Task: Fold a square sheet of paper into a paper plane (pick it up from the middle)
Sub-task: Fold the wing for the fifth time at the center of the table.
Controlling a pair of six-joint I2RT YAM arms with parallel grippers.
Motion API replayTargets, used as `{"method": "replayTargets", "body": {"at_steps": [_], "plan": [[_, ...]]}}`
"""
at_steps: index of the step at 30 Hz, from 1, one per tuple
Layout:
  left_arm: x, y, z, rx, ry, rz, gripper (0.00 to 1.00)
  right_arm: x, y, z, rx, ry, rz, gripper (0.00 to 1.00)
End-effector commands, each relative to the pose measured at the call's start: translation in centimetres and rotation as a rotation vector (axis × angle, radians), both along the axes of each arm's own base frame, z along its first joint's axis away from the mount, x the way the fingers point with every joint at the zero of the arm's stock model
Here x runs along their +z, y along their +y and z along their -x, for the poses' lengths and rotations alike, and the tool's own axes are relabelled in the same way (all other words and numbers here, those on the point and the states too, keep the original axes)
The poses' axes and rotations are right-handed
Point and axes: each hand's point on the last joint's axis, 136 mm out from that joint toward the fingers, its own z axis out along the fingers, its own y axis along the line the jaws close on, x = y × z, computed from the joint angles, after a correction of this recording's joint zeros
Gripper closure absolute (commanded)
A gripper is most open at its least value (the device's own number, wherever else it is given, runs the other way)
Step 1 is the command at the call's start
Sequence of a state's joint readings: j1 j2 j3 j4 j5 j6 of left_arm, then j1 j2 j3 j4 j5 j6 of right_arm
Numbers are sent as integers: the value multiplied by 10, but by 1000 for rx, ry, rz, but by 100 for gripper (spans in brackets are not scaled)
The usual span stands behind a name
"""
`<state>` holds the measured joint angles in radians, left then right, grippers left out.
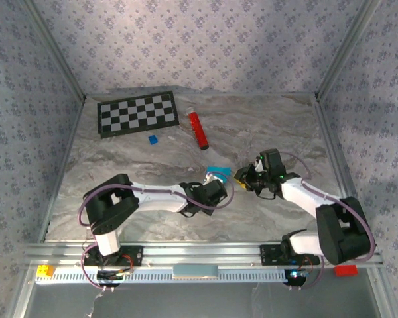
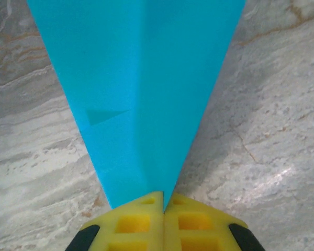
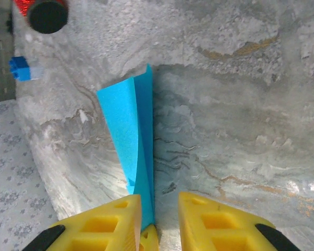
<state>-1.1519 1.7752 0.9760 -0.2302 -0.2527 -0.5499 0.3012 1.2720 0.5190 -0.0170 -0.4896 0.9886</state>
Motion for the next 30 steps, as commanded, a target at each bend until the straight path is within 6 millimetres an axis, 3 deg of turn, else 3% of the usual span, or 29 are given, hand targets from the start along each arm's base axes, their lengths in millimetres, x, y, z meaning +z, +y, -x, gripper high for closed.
{"method": "replayTargets", "body": {"at_steps": [1,6,11,21,30], "plan": [[-9,-7,8,-4,133,111,100,26,2,-6,25,-167,-32,74],[-4,-17,6,-17,219,261,100,53,-5,-7,38,-380,72,76],[-5,-17,3,-5,278,351,100,66,-2,9,125,-493,100,76],[-14,-18,2,11,392,468,100,42,15,21,226,-357,32,80],[-22,-16,0,43,459,531,100,27,45,24,362,-318,33,86]]}}
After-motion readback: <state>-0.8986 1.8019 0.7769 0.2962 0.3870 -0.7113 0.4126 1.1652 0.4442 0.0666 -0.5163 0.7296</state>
